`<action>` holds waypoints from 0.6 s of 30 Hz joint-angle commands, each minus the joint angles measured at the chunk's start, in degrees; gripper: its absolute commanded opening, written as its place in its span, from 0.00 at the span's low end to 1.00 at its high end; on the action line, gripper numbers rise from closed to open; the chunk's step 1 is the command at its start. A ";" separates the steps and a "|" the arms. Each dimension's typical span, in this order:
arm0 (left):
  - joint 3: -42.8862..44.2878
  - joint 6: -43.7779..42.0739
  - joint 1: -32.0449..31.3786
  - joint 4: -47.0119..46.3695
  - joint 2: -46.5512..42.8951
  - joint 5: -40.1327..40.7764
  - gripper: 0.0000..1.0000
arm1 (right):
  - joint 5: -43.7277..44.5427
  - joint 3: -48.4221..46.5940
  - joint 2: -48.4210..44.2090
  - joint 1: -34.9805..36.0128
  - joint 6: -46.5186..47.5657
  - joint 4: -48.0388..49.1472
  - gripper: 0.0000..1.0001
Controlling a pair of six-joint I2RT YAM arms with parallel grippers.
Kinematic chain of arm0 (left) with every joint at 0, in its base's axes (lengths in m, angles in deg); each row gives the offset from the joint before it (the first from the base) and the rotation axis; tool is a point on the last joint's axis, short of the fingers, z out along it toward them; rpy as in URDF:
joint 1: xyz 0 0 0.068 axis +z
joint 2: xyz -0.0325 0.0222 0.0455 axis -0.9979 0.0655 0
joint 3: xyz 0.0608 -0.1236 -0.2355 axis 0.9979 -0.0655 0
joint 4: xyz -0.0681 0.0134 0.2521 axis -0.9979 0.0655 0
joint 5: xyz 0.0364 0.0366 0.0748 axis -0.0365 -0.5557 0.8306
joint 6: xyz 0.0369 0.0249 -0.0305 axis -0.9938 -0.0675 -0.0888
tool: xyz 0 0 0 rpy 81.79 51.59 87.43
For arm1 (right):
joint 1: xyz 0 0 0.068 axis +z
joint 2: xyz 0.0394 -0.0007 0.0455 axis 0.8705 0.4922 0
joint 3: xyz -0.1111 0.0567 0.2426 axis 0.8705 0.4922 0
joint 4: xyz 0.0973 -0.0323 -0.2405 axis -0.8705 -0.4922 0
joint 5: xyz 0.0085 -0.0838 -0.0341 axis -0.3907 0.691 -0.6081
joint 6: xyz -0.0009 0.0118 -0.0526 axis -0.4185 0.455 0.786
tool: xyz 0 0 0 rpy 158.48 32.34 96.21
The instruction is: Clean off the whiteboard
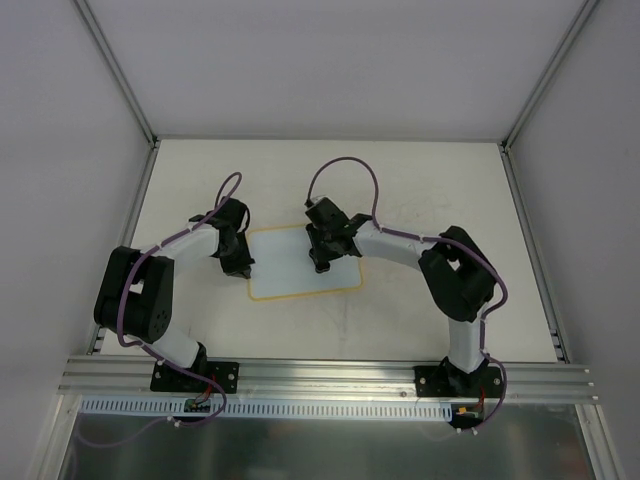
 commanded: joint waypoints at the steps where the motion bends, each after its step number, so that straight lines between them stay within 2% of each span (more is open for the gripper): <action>1: -0.36 -0.20 0.15 2.38 1.32 2.71 0.00 | 2.89 5.90 -1.43 -5.55 -2.81 -2.08 0.00; 7: -0.71 -0.55 0.33 2.38 1.32 2.97 0.00 | 10.53 7.67 -4.78 -11.19 -2.12 -7.96 0.00; 10: -0.63 -0.55 0.33 2.38 1.41 2.27 0.00 | 9.68 6.79 -4.43 -12.34 -1.41 -8.49 0.00; 18: 0.25 -0.99 0.24 2.38 1.24 1.13 0.00 | 5.28 -0.76 0.92 -7.87 1.93 -8.50 0.00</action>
